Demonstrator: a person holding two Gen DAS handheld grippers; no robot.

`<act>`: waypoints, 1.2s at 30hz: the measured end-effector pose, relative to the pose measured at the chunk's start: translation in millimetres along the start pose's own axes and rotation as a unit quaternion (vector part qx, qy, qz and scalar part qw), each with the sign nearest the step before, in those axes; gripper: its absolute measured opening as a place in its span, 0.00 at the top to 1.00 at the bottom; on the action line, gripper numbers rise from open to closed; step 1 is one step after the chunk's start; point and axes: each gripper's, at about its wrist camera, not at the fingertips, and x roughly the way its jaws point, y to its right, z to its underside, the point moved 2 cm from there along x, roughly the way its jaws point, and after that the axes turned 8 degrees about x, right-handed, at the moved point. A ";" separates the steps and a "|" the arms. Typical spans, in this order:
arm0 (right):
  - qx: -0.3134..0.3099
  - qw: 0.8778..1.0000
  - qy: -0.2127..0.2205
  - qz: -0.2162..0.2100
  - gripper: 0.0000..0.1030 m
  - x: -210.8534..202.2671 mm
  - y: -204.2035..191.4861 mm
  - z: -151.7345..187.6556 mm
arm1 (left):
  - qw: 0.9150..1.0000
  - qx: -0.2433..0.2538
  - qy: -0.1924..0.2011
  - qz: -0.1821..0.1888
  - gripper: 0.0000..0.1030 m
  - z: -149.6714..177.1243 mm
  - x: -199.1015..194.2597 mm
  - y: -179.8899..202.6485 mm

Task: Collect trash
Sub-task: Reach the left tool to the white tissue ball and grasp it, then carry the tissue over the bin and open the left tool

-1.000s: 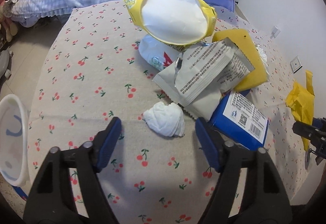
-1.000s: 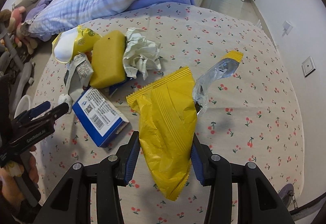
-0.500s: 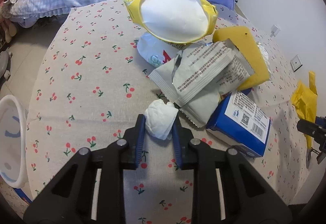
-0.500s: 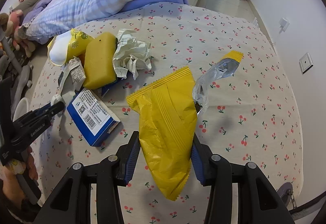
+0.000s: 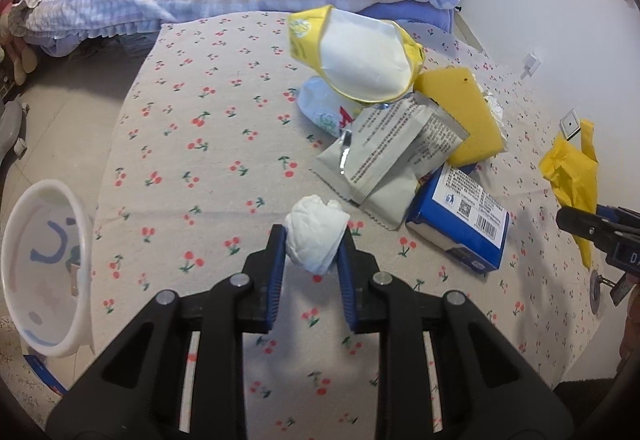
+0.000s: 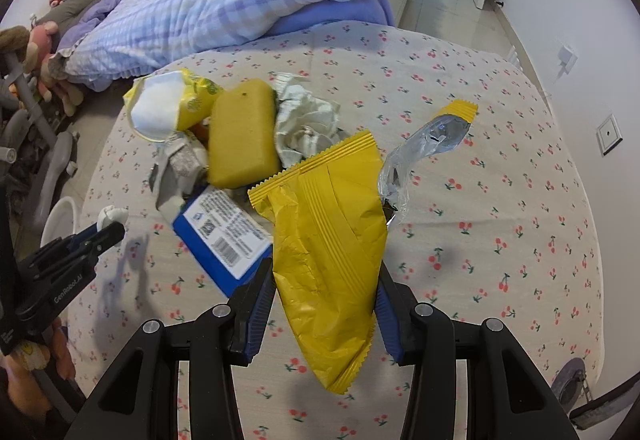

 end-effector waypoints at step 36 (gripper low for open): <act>-0.136 0.986 -0.037 -0.086 0.53 34.9 -248.8 45.5 | 0.985 -0.141 0.024 -0.092 0.74 94.5 -102.2 -219.1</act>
